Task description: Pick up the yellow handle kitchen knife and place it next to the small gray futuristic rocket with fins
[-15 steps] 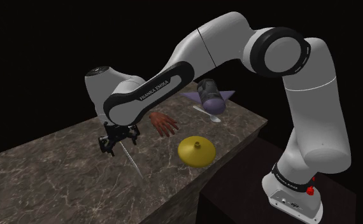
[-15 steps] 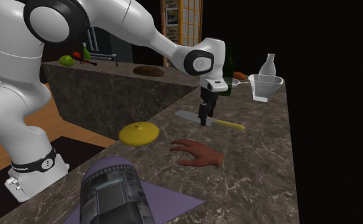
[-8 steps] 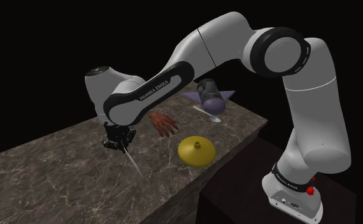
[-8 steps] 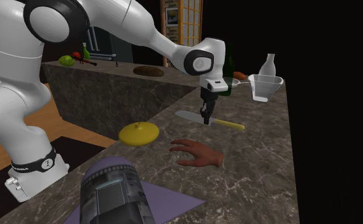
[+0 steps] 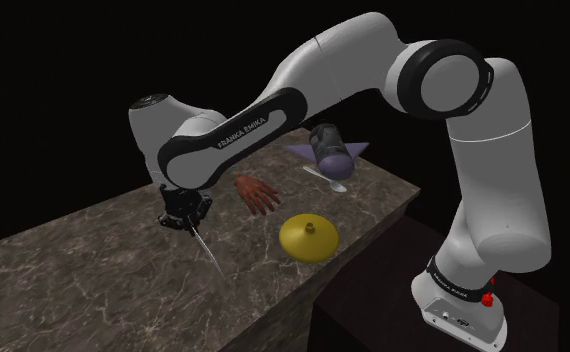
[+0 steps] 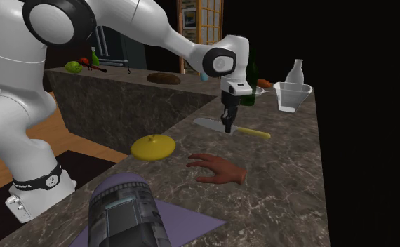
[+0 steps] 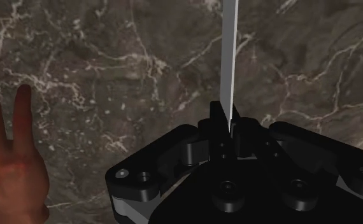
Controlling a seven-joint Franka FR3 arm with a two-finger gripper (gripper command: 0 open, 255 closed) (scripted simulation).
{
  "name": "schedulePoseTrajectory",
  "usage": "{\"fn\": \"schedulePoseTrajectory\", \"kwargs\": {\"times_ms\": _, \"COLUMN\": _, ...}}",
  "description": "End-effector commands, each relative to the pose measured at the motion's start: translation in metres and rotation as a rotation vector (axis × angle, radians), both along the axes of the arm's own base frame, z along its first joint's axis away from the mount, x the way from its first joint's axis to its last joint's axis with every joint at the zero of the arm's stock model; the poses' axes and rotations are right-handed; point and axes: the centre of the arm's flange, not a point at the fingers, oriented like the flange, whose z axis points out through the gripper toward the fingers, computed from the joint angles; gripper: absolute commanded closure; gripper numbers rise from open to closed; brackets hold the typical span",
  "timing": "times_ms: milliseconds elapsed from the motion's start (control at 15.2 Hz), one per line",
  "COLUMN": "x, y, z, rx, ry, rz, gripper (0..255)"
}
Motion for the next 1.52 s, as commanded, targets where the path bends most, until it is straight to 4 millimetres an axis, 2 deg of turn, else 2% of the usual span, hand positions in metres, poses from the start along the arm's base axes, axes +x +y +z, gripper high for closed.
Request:
{"fn": "schedulePoseTrajectory", "kwargs": {"times_ms": 0, "x": 0.000, "y": -0.001, "z": 0.012, "rx": 0.000, "ry": 0.000, "rz": 0.000, "gripper": 255}}
{"fn": "schedulePoseTrajectory", "kwargs": {"times_ms": 1452, "x": 0.000, "y": -0.001, "z": 0.128, "rx": 0.000, "ry": 0.000, "rz": 0.000, "gripper": 255}}
